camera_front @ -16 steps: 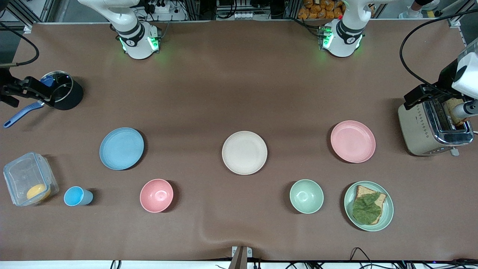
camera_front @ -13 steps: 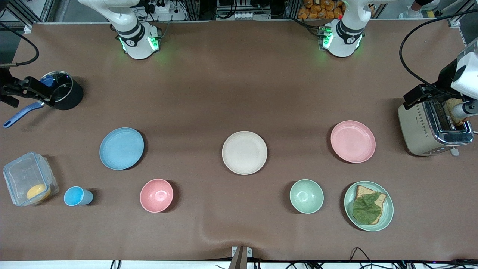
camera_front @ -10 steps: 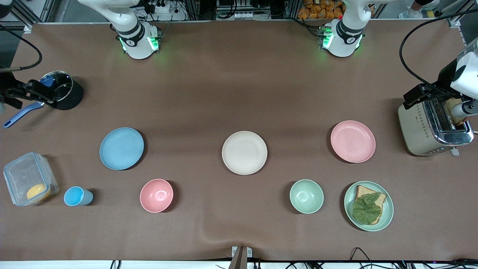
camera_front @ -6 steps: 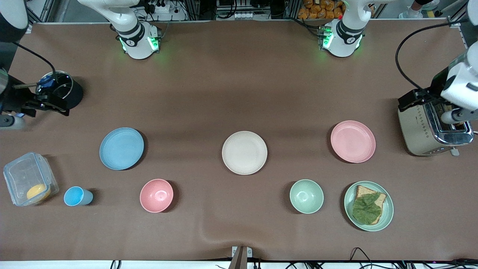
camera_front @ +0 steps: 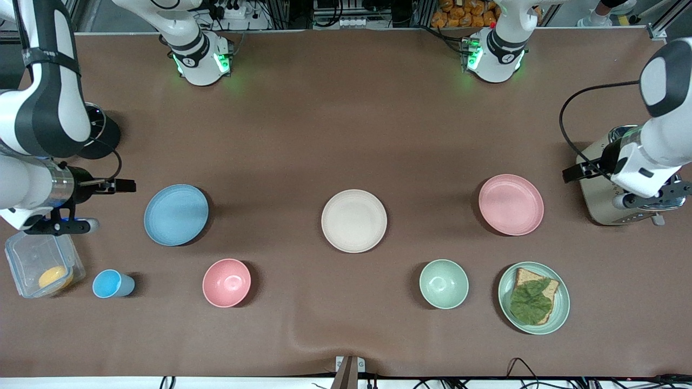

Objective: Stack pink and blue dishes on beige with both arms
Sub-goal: 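Reach the left gripper to the pink plate while the right gripper reaches the blue plate, then grasp the pink plate with the left gripper while the right gripper grasps the blue plate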

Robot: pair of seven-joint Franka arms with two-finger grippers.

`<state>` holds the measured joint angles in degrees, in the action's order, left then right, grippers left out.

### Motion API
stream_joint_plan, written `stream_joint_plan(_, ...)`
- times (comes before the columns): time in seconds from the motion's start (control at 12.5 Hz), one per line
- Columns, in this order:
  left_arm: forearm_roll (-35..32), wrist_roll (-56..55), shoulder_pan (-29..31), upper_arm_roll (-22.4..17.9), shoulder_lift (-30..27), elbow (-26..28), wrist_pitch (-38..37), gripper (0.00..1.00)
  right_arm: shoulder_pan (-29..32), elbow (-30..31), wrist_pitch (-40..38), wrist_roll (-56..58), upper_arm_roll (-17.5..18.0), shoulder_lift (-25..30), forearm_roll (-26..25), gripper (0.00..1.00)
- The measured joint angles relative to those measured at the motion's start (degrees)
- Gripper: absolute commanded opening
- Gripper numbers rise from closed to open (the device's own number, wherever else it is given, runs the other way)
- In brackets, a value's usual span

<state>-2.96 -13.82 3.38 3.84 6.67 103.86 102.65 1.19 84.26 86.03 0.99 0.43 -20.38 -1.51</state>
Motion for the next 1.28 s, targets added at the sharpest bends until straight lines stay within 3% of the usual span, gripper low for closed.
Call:
stream_joint_plan(0.32,0.0,0.1,1.4,-0.1,1.0,9.6,10.2,1.0,2.2,0.1,5.5,0.1,-0.1,-4.0,0.3,1.0)
stream_joint_plan(0.64,0.0,0.2,5.0,-0.1,7.2,12.9,18.4,1.0,1.3,1.6,7.8,0.2,0.5,-11.1,0.4,1.0)
stream_joint_plan(0.96,0.0,0.3,5.6,0.0,12.6,14.3,24.9,1.0,-0.8,10.2,19.1,0.2,0.5,-12.2,-0.2,1.0)
stream_joint_plan(1.28,0.0,0.3,6.4,0.0,17.3,14.9,30.1,1.0,2.0,21.7,32.8,0.2,-0.2,-7.9,-0.6,1.0)
